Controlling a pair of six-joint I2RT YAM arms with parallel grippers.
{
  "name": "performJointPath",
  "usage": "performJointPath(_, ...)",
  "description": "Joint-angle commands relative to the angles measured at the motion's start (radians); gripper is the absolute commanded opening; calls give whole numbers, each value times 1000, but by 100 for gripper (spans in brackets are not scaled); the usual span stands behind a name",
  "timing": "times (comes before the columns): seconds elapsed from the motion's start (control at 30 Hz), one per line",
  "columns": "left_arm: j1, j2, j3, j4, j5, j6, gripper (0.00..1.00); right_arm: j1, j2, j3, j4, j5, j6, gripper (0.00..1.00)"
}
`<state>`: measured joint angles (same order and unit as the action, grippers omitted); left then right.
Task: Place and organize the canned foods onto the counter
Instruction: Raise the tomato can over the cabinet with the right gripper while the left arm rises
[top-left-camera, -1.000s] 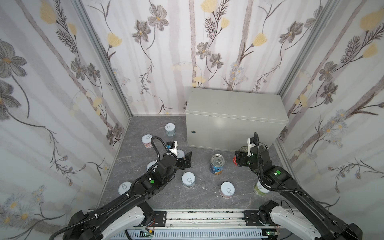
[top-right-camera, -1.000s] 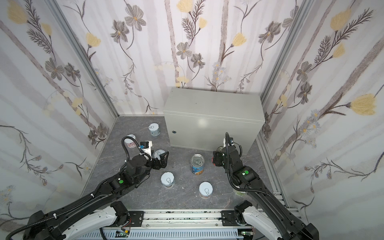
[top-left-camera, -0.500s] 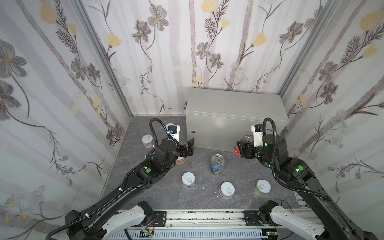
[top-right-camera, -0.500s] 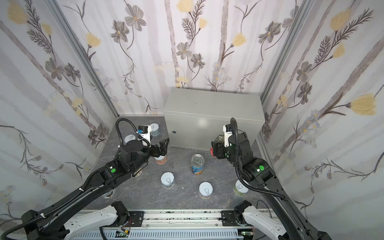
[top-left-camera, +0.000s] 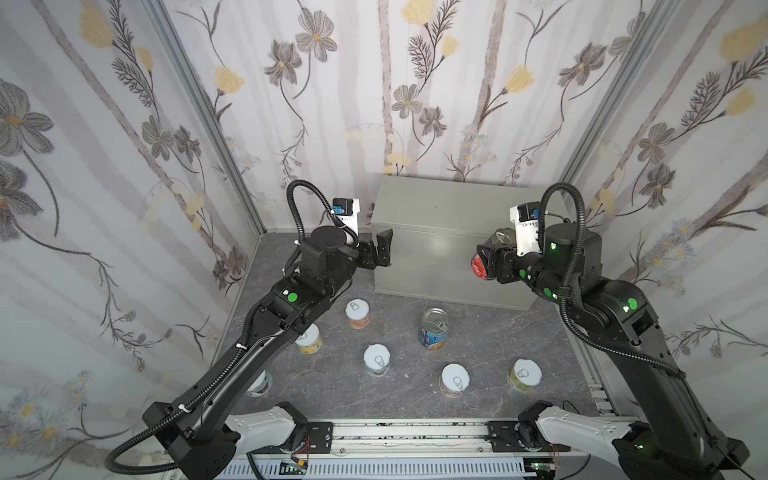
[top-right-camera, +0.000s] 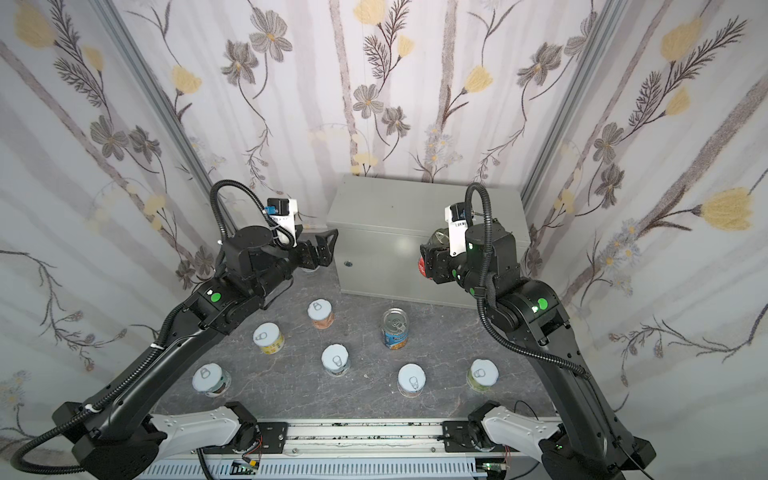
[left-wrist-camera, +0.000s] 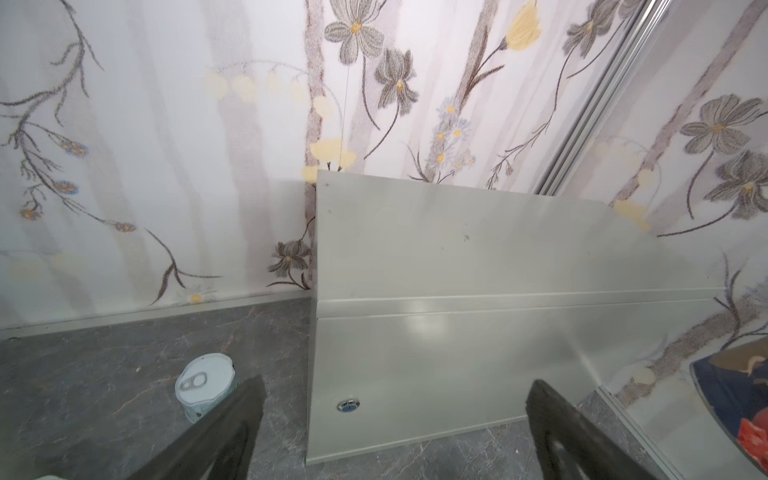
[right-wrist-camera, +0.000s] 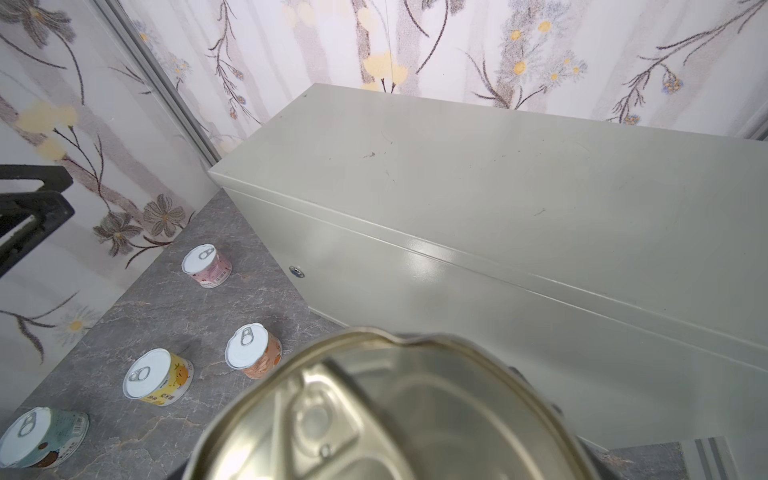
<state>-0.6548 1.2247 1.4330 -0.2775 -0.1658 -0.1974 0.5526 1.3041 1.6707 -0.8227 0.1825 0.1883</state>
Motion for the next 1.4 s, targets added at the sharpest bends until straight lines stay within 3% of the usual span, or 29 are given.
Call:
performJointPath(0.0,18,52,73,-4,60,28,100,-15,59,99,37,14,-49,50)
performJointPath(0.37,67,229,246,-22,117,65,100,-141,337,470,-126,-31,-107,49)
performJointPath(0.57,76,311,314,-28,125,90,100,-205,430,585,-145,-18,-116,49)
performJointPath(1.07,86,491,436,-25,121,114,100,-381,539,593,-73,-28,-104,53)
performJointPath(1.37,86,532,480,-26,136,116,100,-418,608,607,-57,-44,-102,52)
